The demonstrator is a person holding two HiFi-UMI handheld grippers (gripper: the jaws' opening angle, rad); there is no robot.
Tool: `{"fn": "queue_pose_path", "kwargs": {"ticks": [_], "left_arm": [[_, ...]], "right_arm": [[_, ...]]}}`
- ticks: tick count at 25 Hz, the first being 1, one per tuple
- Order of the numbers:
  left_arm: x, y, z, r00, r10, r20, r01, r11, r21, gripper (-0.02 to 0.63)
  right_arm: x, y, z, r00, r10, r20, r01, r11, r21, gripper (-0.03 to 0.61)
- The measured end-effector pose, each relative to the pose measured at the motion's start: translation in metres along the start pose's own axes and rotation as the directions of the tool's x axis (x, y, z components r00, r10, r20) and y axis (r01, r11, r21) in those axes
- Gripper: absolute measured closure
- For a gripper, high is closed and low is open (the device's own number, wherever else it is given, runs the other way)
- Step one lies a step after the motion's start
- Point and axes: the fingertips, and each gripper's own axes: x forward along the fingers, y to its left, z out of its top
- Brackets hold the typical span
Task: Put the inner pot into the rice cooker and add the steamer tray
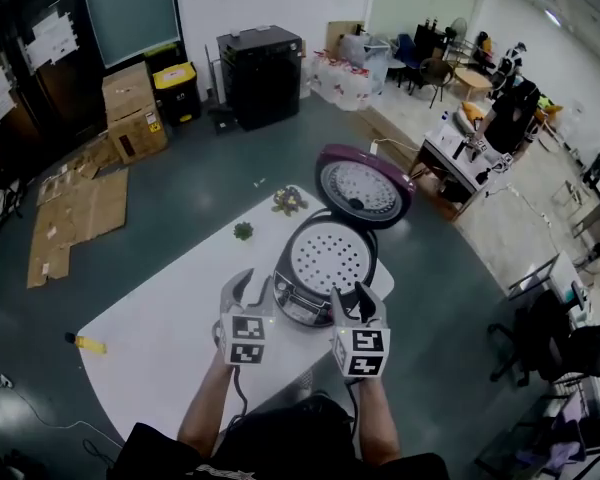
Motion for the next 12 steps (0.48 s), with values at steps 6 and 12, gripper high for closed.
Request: {"fn": "queue_pose_path", "kwargs": {"ticks": [6, 12], "left_arm": [[-0.068, 0.029, -0.002, 0.990, 0.109, 0.086, -0.106, 0.994, -0.039, 0.491], [-0.139, 0.058, -0.024, 0.970, 0.224, 0.090, -0.218, 0.973, -0.070, 0.517]], "right_arm": [[-0.019, 0.062, 0.020, 0.987, 0.133, 0.092, -0.127, 0.989, -0.071, 0.380], [-0.038, 0.137, 0.029, 0.949, 0.283, 0.138, -0.265, 0.955, -0.134, 0.396]]}}
